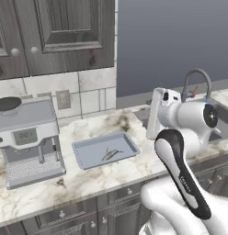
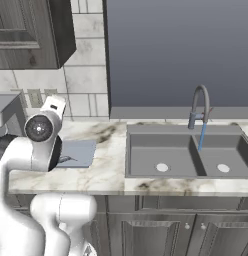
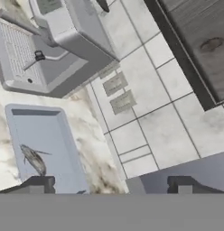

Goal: Take the fish out of the fridge, briefly rinse it in the sink, and place it on the tray next to the sink.

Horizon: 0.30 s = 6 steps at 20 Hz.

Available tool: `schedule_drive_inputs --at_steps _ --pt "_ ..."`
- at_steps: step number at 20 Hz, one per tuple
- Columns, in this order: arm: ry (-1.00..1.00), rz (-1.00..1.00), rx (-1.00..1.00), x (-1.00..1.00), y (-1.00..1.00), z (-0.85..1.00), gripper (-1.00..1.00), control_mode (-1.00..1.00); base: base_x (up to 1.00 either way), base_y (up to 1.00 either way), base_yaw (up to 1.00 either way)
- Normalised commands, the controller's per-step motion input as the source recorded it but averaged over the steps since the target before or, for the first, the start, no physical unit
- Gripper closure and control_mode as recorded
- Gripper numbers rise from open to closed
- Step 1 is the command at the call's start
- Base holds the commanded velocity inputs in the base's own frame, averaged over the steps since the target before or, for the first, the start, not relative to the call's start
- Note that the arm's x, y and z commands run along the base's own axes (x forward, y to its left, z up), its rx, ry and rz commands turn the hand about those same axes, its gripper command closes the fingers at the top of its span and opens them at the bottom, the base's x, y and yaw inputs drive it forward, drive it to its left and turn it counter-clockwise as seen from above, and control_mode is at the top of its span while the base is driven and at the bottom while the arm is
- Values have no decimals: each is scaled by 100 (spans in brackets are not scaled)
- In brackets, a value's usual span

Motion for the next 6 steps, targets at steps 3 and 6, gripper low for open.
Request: schedule_drive_inputs --at_steps 3,6 --pt "-24 -8 -12 -11 0 100 -100 -100 0 0 0" --pt "-1 -16 0 -1 0 100 -100 -100 0 0 0"
